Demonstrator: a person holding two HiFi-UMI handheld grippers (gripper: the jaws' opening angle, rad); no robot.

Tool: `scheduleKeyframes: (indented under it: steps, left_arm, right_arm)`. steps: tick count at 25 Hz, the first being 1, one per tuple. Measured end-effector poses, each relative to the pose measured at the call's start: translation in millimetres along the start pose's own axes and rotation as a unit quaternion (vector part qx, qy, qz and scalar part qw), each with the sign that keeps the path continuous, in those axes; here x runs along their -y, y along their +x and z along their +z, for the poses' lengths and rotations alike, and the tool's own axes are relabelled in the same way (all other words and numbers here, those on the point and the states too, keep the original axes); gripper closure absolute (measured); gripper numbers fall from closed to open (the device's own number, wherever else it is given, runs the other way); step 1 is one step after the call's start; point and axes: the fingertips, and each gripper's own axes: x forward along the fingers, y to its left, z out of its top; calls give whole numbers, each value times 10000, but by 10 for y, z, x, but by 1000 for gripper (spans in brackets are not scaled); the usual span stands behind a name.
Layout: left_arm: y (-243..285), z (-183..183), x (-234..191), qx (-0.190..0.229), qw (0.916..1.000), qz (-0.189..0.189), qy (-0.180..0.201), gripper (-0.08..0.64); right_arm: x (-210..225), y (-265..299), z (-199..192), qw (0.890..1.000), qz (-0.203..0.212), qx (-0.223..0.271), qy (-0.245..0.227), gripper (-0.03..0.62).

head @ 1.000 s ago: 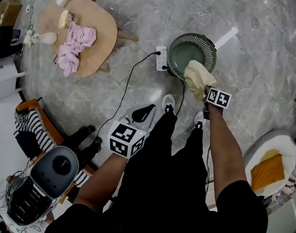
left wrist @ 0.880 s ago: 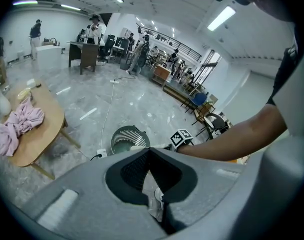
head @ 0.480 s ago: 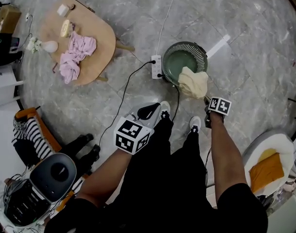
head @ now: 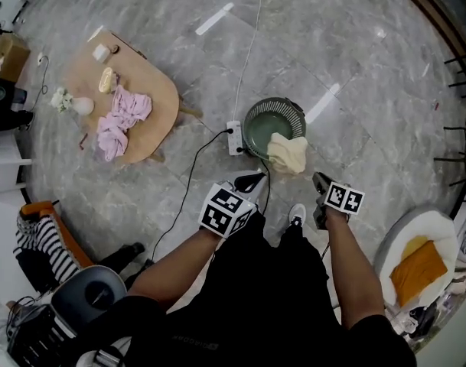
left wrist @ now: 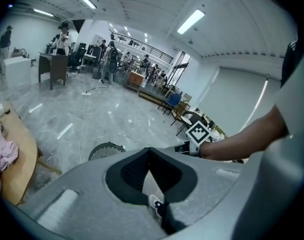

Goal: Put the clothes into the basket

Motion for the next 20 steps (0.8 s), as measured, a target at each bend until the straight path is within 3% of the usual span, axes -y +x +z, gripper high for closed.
scheduleKeyframes:
  steps: [5, 10, 16, 20]
  left_arm:
    - [17, 268, 164, 251, 9991, -220, 258, 558]
    - [-142, 454, 306, 543, 9969, -168, 546, 559]
    - [-365, 488, 597, 798, 9958, 24, 456, 559]
    - [-426, 447, 924, 987, 9949, 53, 216, 559]
  right_arm:
    - [-635, -607, 388, 9939, 598, 797, -470, 575]
    - [-1416, -1251, 575, 9695, 1693, 1510, -924, 577]
    - [-1913, -1856, 506, 9464, 2281, 1533, -1698, 577]
    - [-1867, -2131, 360, 9423, 2378, 1451, -1856, 578]
